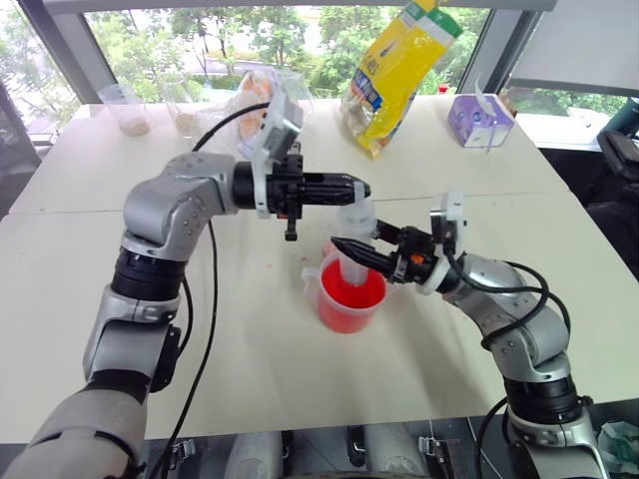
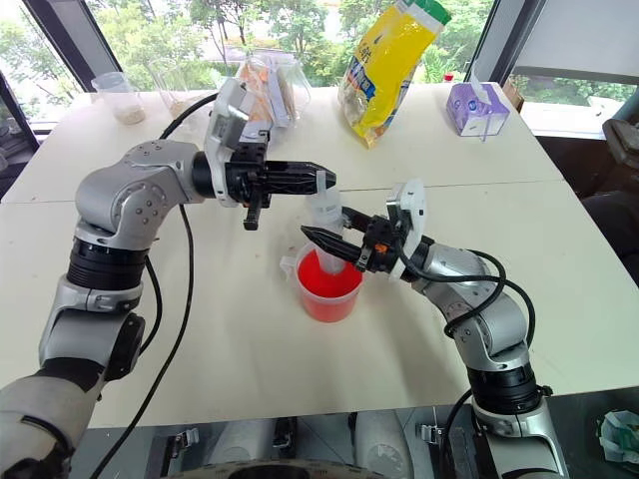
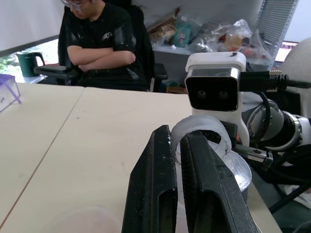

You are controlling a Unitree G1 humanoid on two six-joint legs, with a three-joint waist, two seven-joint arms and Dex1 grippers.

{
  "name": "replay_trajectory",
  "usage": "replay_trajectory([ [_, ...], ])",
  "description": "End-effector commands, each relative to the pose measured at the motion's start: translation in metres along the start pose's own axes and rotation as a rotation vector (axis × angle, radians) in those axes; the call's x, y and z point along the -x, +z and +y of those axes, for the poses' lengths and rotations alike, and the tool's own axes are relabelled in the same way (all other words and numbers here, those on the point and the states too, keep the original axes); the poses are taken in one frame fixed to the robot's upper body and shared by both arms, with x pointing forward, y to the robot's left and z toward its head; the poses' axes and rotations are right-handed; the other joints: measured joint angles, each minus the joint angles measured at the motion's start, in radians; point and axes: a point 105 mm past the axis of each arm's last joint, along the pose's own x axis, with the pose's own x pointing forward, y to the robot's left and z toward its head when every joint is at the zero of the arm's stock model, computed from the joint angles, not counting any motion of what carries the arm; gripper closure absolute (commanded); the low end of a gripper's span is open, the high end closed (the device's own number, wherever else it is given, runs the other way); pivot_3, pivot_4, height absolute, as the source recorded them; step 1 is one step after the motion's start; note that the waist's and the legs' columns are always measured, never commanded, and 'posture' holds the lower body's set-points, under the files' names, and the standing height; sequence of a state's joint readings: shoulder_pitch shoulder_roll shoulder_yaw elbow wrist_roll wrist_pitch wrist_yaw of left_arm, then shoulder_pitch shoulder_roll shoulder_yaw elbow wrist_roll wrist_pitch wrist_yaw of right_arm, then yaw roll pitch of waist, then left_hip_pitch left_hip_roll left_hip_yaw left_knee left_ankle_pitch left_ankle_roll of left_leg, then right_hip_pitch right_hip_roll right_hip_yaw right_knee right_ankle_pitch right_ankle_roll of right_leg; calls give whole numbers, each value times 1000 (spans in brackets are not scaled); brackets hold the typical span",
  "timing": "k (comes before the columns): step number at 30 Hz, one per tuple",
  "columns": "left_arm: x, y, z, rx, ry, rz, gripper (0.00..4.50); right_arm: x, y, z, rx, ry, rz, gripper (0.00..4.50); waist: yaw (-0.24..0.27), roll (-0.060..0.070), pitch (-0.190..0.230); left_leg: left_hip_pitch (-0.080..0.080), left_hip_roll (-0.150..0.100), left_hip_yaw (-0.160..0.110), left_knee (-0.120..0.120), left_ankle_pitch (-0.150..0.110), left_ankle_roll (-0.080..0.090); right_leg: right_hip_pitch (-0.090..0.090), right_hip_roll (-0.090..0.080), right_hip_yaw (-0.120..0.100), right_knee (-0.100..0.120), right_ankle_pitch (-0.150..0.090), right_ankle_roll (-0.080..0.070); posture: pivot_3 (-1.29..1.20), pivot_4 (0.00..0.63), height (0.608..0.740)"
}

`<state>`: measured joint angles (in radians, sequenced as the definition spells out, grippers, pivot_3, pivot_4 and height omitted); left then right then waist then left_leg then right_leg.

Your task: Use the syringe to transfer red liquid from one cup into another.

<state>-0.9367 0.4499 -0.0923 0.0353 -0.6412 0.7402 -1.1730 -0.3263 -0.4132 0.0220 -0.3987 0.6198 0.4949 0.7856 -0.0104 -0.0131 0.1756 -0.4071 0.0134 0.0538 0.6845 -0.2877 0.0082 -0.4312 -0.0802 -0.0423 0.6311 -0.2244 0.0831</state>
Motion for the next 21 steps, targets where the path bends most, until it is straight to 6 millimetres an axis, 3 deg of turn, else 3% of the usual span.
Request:
replay_trajectory([
  [1,2,35,-7,-75,-30,-80,4451,-3,5,16,1,82,-13,3032,0,0,0,0,0,0,0,0,0,0,0,0,0,0,0,0,150,740],
  [13,9,61,-5,-120,-13,-139,4451,0,-12,18,-51,88,14,3032,0,0,0,0,0,0,0,0,0,0,0,0,0,0,0,0,150,740],
  [21,11,66,-3,-138,2,-147,4451,3,-18,18,-63,82,28,3032,0,0,0,0,0,0,0,0,0,0,0,0,0,0,0,0,150,740],
])
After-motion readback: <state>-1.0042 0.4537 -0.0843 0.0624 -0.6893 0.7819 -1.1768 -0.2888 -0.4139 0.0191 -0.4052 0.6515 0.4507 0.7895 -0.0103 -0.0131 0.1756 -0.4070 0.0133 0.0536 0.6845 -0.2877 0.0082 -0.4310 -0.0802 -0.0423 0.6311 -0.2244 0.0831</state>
